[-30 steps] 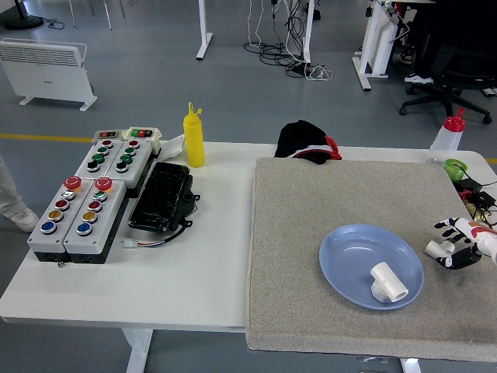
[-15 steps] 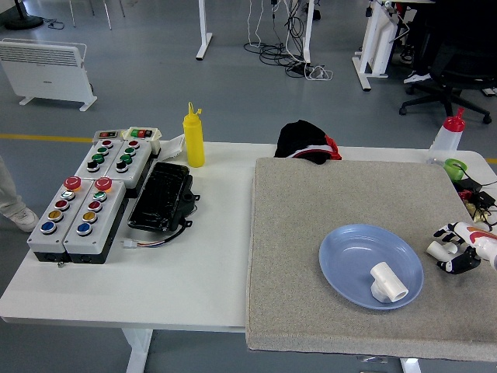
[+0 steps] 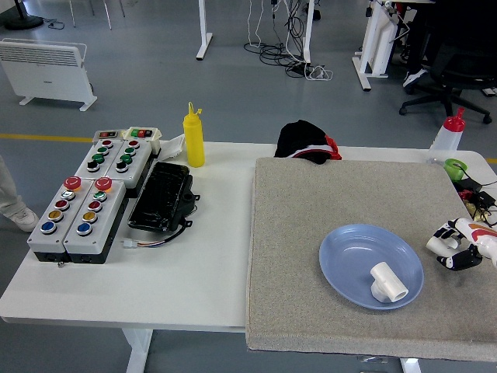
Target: Pick pipe place plate twice
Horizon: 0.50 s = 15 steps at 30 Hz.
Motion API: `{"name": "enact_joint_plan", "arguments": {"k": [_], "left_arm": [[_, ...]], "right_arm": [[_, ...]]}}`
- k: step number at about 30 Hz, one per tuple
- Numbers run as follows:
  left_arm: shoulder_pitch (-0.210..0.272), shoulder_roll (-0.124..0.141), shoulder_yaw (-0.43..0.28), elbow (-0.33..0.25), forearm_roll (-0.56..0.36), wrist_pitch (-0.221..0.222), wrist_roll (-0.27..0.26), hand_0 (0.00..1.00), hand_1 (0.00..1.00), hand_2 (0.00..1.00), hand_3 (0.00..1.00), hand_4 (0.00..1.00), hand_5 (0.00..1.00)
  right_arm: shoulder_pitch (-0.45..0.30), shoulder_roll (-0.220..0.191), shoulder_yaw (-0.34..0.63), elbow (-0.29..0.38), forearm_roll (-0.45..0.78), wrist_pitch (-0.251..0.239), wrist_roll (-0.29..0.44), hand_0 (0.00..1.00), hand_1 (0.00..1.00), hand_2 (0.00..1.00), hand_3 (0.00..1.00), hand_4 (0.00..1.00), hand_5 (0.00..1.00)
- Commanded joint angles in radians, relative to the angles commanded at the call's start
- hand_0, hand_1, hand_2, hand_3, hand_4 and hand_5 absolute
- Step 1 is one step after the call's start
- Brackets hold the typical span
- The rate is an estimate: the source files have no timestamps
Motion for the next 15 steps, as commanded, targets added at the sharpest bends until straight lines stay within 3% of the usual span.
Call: {"name": "enact_joint_plan", "arguments": {"k": [8,15], "left_arm": [[0.007,0.000,0.006,0.001,-0.008,-0.003,-0.003,0.707,0.676,0.666,0.674,0.487,0.998],[0.007,0.000,0.011,0.001,-0.019,-0.003,-0.006,0.707,0.677,0.667,0.673,0.485,0.998]], "right_arm": [[-0.014,-0.036,0.087,0.123,-0.039,-0.018,0.014,0.379,0.460,0.511,0.600,0.492,0.090],[-0.013,-0.060,0.110,0.311,-0.034,-0.025,0.020,0.401,0.462,0.512,0.599,0.494,0.095]]}}
